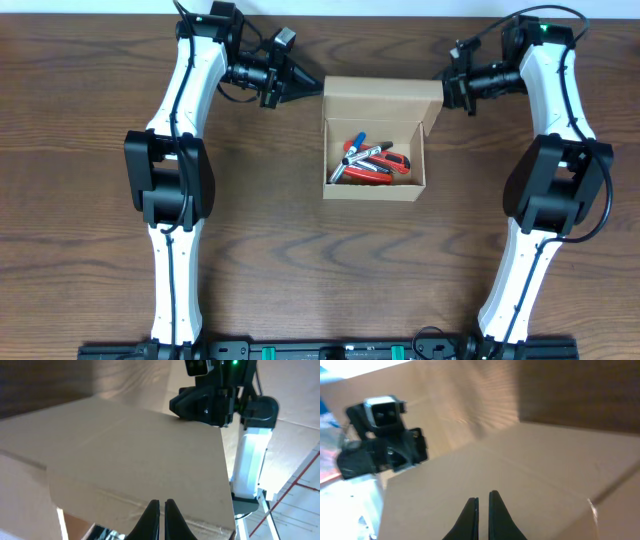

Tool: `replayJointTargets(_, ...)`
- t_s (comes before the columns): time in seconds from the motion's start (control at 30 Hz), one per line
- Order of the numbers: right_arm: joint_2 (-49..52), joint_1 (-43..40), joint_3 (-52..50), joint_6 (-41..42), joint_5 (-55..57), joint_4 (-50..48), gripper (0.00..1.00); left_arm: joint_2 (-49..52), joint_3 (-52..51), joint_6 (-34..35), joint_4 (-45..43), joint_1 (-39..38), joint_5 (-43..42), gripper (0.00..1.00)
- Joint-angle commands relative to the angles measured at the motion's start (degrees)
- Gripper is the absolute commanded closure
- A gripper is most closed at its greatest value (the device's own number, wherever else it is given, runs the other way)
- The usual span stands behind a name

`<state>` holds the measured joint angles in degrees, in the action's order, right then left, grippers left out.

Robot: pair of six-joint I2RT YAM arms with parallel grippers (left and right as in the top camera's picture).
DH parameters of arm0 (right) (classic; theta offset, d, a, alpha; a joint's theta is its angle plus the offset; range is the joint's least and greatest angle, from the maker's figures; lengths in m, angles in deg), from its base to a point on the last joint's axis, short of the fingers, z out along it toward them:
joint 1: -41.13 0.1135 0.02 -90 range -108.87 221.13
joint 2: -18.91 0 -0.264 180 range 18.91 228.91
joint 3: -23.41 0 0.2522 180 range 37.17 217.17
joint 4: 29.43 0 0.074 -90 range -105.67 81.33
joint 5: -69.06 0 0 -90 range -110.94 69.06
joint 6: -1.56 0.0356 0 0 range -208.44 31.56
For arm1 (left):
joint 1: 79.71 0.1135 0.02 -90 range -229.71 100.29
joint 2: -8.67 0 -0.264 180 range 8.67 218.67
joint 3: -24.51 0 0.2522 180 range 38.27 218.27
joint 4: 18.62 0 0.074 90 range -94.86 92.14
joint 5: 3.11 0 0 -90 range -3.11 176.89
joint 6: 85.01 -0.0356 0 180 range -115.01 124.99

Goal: Pack container
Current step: 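Push the lid flap down over the box with both grippers, then press the closed lid down with the right gripper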

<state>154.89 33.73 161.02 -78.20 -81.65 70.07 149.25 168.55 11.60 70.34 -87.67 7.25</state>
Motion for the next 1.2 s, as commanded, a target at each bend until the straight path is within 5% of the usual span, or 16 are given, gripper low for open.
replayJointTargets(0.0,-2.6,2.1,0.8,-4.9,6.6,2.5,0.99,-4.5,1.2,-6.1,3.3,0.1,6.0,0.94)
replayJointTargets(0.43,-11.3,11.6,0.8,-6.2,22.8,8.8,0.94,-18.1,1.2,-8.2,8.8,0.0,29.4,0.94)
replayJointTargets(0.67,-13.5,18.1,0.8,-3.5,39.5,11.5,0.78,-24.9,1.2,-7.6,9.6,0.0,44.1,0.91)
replayJointTargets(0.87,-13.5,24.0,0.0,-1.9,44.9,11.2,0.92,-31.3,1.2,-5.1,9.6,0.0,57.4,0.92)
replayJointTargets(1.17,-13.5,29.7,-0.3,2.9,53.2,10.9,0.98,-41.3,1.2,-4.5,8.7,0.1,65.4,0.9)
